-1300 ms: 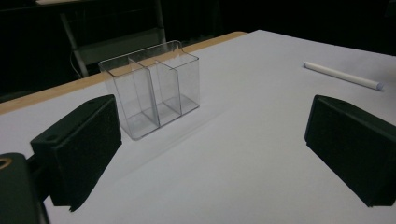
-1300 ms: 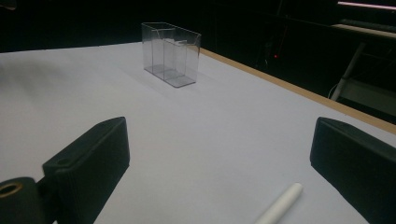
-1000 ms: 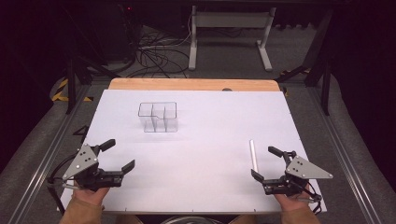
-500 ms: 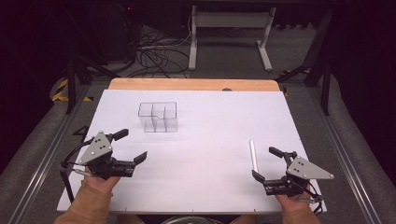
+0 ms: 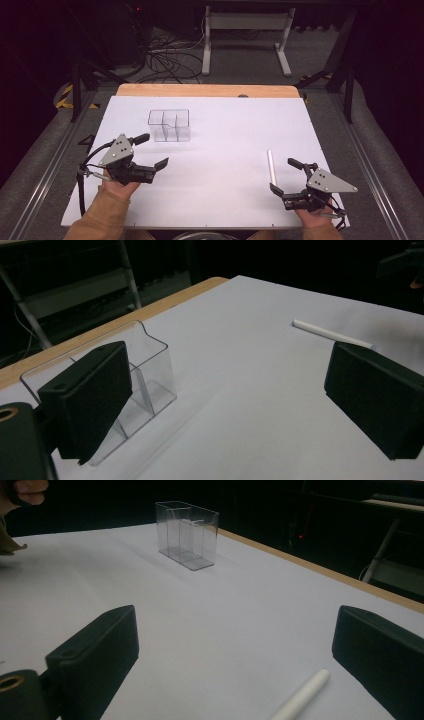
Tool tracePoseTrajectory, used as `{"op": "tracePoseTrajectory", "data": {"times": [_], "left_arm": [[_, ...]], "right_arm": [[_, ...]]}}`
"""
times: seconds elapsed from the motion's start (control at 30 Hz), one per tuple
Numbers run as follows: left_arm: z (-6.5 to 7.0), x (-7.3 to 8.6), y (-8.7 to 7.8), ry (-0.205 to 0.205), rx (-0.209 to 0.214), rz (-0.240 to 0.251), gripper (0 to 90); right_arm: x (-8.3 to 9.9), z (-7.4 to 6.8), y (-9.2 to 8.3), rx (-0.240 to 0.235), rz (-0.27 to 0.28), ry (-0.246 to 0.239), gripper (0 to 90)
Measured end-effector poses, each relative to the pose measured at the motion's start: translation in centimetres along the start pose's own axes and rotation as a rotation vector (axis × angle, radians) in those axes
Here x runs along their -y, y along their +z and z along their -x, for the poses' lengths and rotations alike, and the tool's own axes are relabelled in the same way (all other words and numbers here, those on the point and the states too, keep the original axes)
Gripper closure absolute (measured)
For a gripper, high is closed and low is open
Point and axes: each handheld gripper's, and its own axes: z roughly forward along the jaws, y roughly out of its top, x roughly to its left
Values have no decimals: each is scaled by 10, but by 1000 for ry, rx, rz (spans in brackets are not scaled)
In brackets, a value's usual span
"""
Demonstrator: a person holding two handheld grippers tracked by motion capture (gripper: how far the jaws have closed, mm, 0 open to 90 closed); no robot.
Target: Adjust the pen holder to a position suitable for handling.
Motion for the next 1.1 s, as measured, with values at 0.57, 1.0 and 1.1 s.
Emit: {"op": "tracePoseTrajectory", "data": {"times": [0.57,1.0,1.1], "left_arm": [[-25,-23,12,89,98,-136,240],[-58,-40,41,84,107,-261,255],[-63,-44,47,103,106,-280,255]], "right_arm": [[-1,-1,1,-22,1,1,51],[0,0,1,-39,-2,7,51],[0,0,2,-41,1,6,51]]}}
